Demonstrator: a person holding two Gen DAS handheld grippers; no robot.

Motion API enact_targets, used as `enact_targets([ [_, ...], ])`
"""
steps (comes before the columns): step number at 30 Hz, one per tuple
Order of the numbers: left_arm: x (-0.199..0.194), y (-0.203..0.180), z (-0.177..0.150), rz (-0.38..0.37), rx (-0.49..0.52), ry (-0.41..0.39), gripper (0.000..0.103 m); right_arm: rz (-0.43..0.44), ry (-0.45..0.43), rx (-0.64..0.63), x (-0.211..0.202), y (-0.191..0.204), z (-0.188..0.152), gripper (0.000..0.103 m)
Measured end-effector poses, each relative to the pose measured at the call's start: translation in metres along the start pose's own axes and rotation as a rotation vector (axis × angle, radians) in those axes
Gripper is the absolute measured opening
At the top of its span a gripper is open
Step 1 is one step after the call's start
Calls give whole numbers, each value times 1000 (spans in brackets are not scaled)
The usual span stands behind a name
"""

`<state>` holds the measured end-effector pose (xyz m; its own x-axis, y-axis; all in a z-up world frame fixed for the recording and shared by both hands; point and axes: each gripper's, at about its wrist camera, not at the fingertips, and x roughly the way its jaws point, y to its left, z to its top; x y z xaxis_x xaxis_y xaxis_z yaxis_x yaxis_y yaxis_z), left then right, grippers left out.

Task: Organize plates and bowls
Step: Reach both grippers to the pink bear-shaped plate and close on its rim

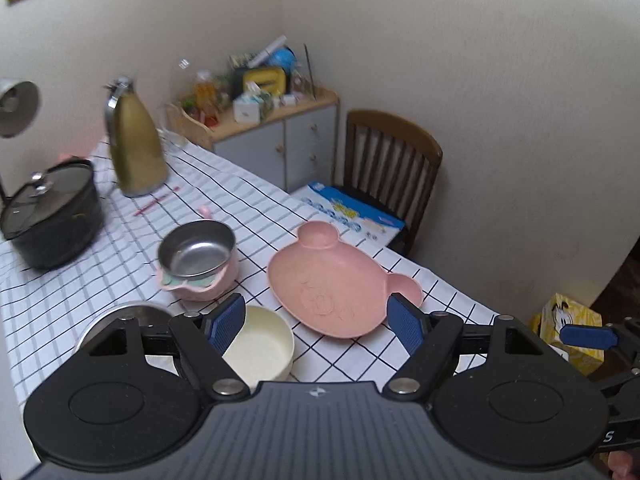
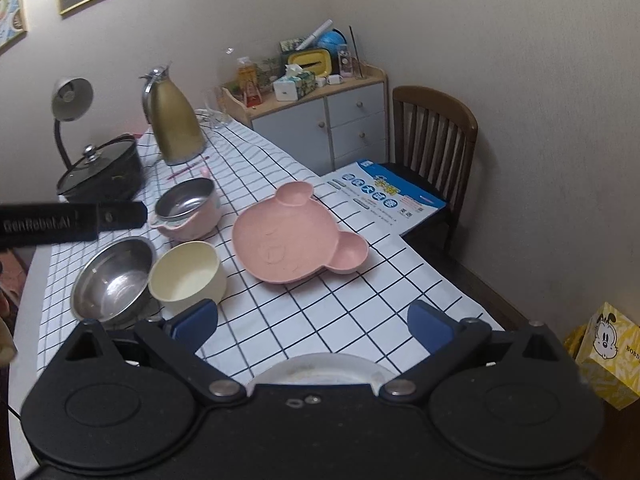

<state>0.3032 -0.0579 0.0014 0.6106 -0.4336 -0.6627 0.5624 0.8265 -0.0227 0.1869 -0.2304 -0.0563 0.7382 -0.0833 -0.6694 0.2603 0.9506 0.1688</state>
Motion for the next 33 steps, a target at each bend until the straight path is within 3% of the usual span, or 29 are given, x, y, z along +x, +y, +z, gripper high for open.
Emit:
enact_targets([
  [10,105,12,49,25,78,126,77,-20,107,56,77,-12,21,97],
  [16,167,23,73,36,94,195,77,-25,171,104,123,-14,29,89],
  [22,220,26,79,15,123,259,77,-20,242,227,161,-24,33,78],
  [30,279,30,84,-3,149,344,77,-13,285,334,192,-30,33,73],
  [33,293,34,84,-12,140,362,76,0,288,378,201,-34,34,65],
])
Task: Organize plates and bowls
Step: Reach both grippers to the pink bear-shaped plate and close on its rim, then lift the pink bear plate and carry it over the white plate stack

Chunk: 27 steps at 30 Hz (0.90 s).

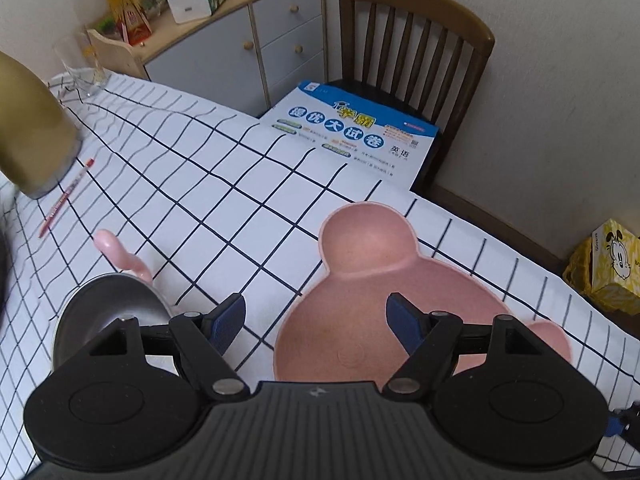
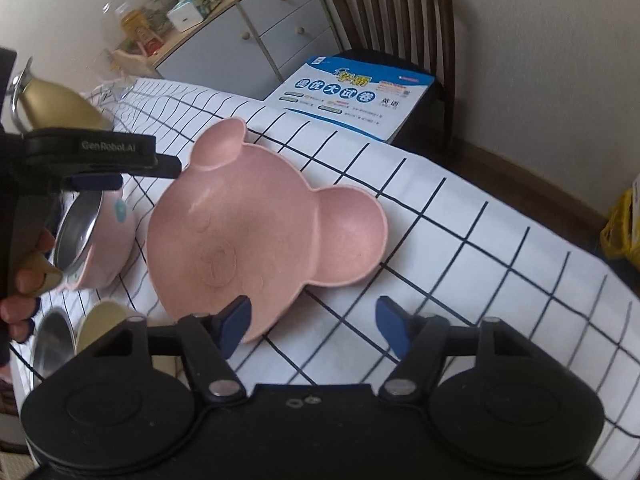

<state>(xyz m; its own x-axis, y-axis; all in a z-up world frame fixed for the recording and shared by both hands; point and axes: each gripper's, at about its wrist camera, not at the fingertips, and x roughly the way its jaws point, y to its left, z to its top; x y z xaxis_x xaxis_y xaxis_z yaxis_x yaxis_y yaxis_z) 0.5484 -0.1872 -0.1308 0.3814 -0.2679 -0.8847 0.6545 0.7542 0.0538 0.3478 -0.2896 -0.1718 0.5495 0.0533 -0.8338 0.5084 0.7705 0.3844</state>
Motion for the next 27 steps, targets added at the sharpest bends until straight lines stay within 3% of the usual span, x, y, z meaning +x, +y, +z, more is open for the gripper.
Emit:
enact_targets([
  [3,12,4,3,-14,-15,17,75,17,10,35,7,-2,4,58],
  [5,20,6,4,-27,-17,36,63,22,22,46,11,-2,6,55],
  [9,30,11,3,-41,-22,53,58,33,46,56,19,0,6,46],
  [13,38,17,2,-54,-39,80,38,43,49,63,23,1,7,35],
  [16,41,20,0,-60,-50,85,30,57,51,69,25,2,7,29],
  [20,41,24,-1,-62,-70,81,24,61,53,74,27,2,8,17],
  [27,37,25,-6,-56,-97,82,21,49,53,78,27,0,9,12],
])
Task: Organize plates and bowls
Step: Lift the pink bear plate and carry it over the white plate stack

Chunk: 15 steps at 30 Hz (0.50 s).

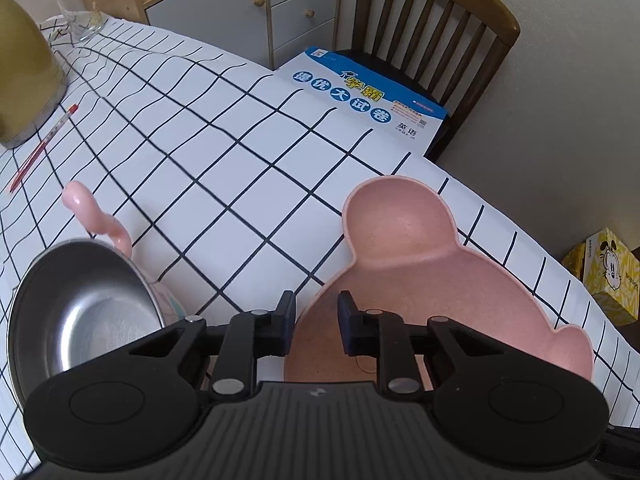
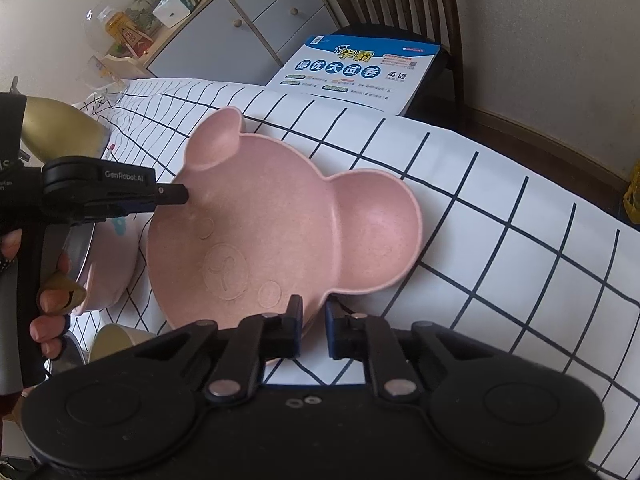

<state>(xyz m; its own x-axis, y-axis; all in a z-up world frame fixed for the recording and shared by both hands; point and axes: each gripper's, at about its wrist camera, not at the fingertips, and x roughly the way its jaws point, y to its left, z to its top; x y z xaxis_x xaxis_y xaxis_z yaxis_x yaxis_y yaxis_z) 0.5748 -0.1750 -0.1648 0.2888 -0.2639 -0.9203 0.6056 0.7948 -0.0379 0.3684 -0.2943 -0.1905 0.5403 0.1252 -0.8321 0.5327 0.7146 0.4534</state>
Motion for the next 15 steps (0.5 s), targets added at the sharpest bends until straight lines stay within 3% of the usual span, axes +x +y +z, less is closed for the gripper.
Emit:
enact_targets([
  [9,-24,2,-18,-102,-94,-18,19,-1,-9,-7,-14,-20,4,10],
  [15,-46,-17,-38,-115,-85,-41,19,-5,-46,-40,-36,-36,8,9],
])
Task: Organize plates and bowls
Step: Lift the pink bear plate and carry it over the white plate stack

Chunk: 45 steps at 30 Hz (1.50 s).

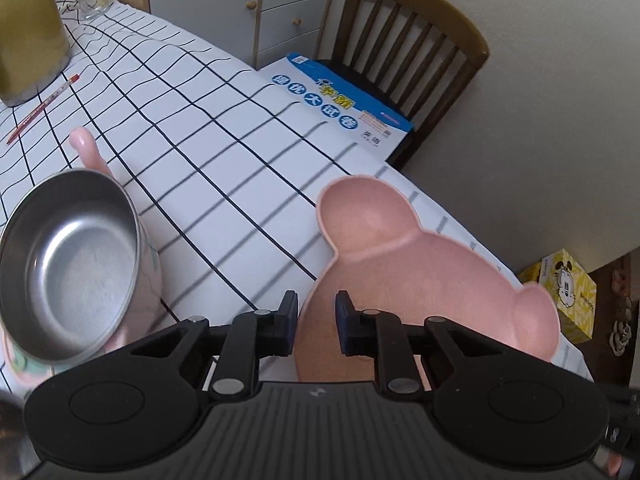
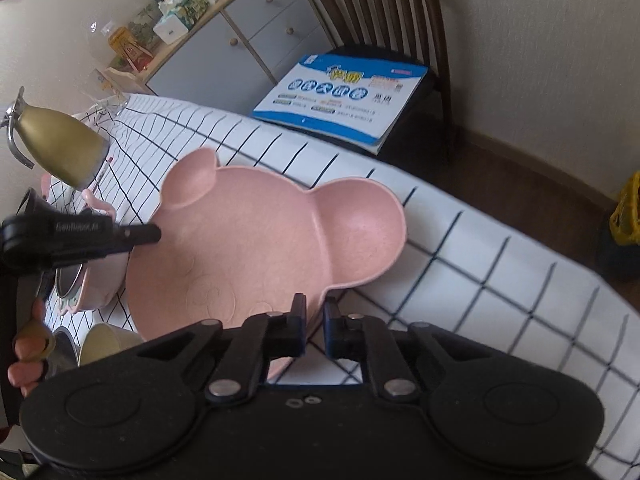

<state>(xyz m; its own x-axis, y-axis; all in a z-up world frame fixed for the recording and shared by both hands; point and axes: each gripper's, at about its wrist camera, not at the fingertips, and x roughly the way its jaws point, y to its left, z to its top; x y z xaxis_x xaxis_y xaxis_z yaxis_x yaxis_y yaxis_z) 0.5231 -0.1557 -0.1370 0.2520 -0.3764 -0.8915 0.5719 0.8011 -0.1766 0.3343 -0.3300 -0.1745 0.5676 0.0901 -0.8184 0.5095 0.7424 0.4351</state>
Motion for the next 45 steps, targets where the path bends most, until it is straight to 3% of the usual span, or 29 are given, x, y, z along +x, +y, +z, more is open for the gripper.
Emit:
enact_targets([
  [14,-75,-38,-57,-24,-11,-61,17,25,-34,-89,-64,-25,-4,7],
  [28,-144,-68,-158,-51,-84,-130,17,37,-34,-186,-129,-37,-48,7],
  [37,-146,-87,-238,-55,-130,-112,17,2,-15,-269,-148,-53,-79,7],
  [45,-137,-98,-281,-40,-169,-87,17,-2,15,-351,-141,-64,-103,7],
])
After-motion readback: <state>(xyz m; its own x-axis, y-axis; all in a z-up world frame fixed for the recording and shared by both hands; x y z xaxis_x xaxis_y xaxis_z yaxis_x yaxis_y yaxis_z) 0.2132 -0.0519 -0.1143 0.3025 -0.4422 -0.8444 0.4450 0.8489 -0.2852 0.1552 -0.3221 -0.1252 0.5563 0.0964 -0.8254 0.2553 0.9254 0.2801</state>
